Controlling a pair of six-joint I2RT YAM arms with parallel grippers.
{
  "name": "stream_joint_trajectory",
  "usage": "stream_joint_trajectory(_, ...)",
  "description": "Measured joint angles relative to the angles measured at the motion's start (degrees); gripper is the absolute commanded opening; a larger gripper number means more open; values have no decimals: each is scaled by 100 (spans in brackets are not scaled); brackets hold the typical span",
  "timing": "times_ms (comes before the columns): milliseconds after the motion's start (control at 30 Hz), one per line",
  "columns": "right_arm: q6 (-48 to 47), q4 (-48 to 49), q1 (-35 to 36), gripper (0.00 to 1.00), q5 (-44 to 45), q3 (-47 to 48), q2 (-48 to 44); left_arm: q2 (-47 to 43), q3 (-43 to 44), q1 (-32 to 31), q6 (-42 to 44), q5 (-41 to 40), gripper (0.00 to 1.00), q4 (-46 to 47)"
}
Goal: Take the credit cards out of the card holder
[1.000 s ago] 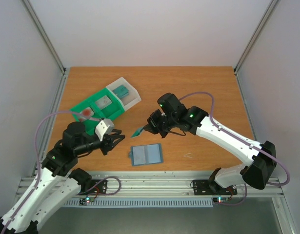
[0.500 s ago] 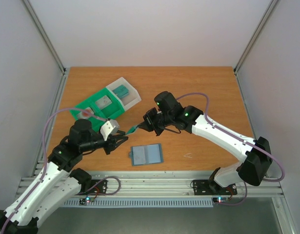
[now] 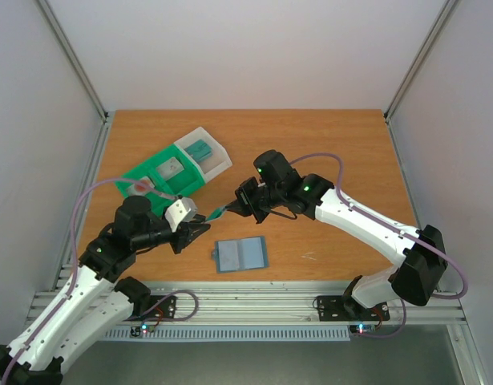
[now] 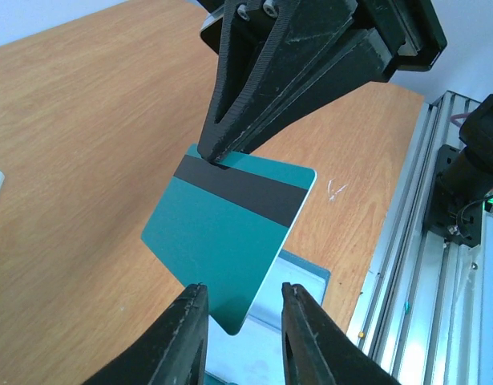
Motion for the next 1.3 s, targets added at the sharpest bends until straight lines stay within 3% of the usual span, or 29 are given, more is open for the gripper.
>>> stream_joint_trajectory(133, 26, 4, 0, 1, -31, -2, 0, 26, -2, 0, 33, 92, 26, 22)
stream_joint_trajectory(400, 28, -2, -7, 1, -44, -2, 0, 31, -15, 0, 70, 122, 1, 87)
stream_joint_trajectory(667, 28, 9, -28, 2, -76, -31, 0, 26, -15, 0, 155, -24, 0, 96)
stream_joint_trajectory(733, 31, 37, -31, 9, -94, -74, 0, 26, -15, 0, 155, -70, 0, 79)
stream_joint_trajectory(933, -55, 280, -37, 45, -225, -332, -48, 109, 26, 2, -109, -389, 0, -57)
stream_joint_trajectory(1100, -356, 262, -61, 69, -225, -557, -299, 619, 389, 0, -494, -664, 0, -284)
stream_joint_trajectory(1300, -1261, 170, -70, 81, 26, -789, -841, 1108, 592, 2, -1150, -879, 0, -291)
